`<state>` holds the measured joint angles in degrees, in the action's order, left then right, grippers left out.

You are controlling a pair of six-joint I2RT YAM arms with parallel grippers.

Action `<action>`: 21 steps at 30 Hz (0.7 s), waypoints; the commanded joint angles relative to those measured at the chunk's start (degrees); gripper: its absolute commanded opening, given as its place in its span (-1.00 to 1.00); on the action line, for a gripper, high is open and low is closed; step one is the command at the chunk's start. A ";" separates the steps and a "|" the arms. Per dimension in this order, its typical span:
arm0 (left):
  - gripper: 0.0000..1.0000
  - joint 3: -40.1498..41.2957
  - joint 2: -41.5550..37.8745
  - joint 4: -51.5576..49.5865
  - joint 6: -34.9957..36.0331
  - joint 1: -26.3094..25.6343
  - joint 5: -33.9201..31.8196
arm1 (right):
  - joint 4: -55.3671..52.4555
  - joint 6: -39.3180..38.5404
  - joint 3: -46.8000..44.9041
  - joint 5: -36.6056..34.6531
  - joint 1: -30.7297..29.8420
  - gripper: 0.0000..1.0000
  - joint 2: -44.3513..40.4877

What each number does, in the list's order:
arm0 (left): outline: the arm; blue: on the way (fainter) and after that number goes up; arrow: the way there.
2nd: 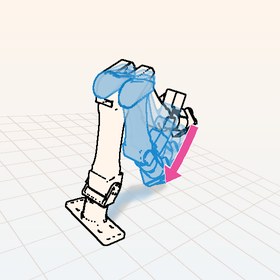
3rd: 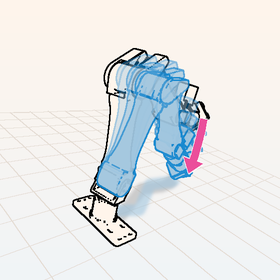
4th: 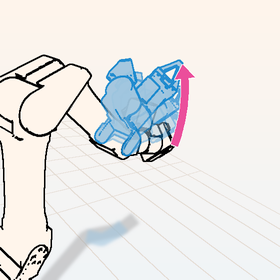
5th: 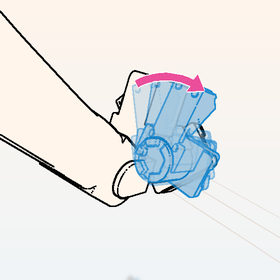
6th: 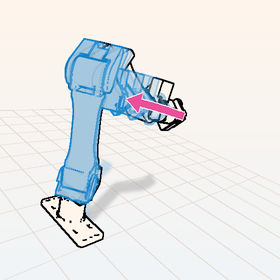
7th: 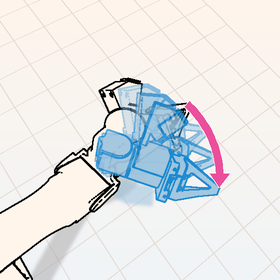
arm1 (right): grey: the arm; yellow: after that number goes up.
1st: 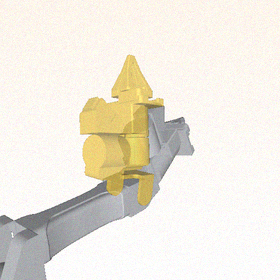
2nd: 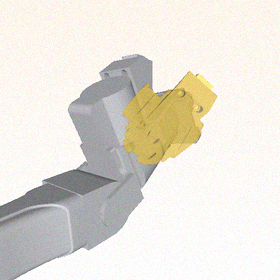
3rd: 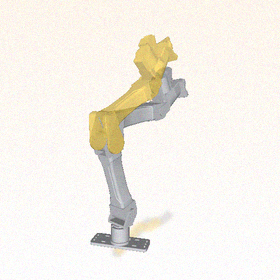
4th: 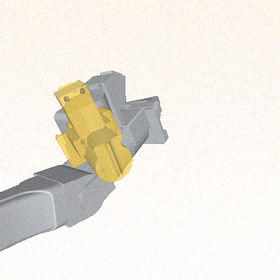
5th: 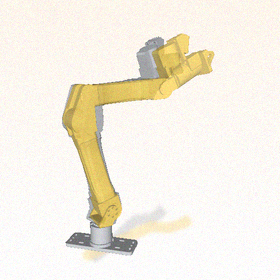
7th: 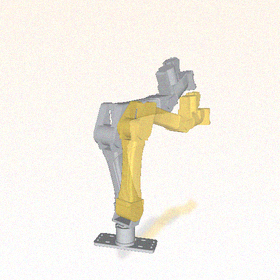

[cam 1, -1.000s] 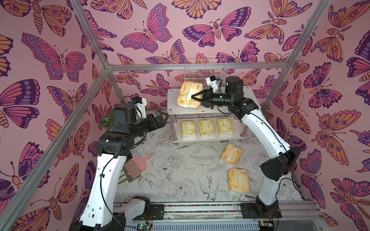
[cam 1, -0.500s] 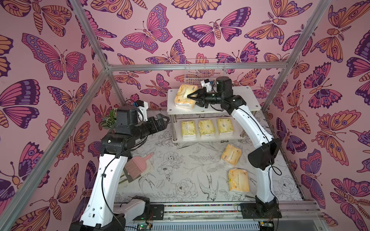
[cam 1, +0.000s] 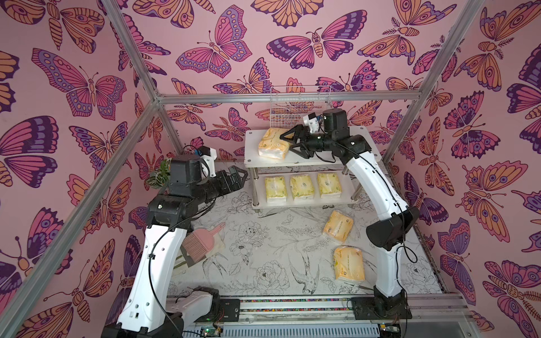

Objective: Place the tissue boxes on the shelf by color
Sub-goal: Place a box of tissues on the shelf.

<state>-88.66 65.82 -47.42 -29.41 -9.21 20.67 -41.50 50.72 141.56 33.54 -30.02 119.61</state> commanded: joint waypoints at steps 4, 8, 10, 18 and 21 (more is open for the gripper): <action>1.00 0.07 0.71 1.91 -0.43 0.40 1.35 | -13.72 -9.81 2.89 -13.35 0.42 0.56 -2.15; 1.00 0.07 0.81 1.97 -0.22 0.38 1.12 | -9.83 -10.55 1.52 -12.82 0.41 0.56 -2.19; 0.99 0.07 0.96 2.04 -0.19 0.42 1.13 | -6.58 -10.53 0.42 -11.34 0.45 0.55 -2.01; 0.99 0.76 1.13 1.98 0.04 0.47 1.05 | 4.33 -7.71 -1.92 -3.43 0.31 0.51 0.15; 1.00 1.12 1.14 2.03 0.01 0.48 1.02 | 8.99 -5.89 -3.69 -0.96 0.23 0.49 0.10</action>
<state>-88.49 66.63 -46.30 -29.61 -9.21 21.06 -38.50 43.09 139.06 28.86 -29.87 118.61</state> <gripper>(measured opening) 0.997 0.750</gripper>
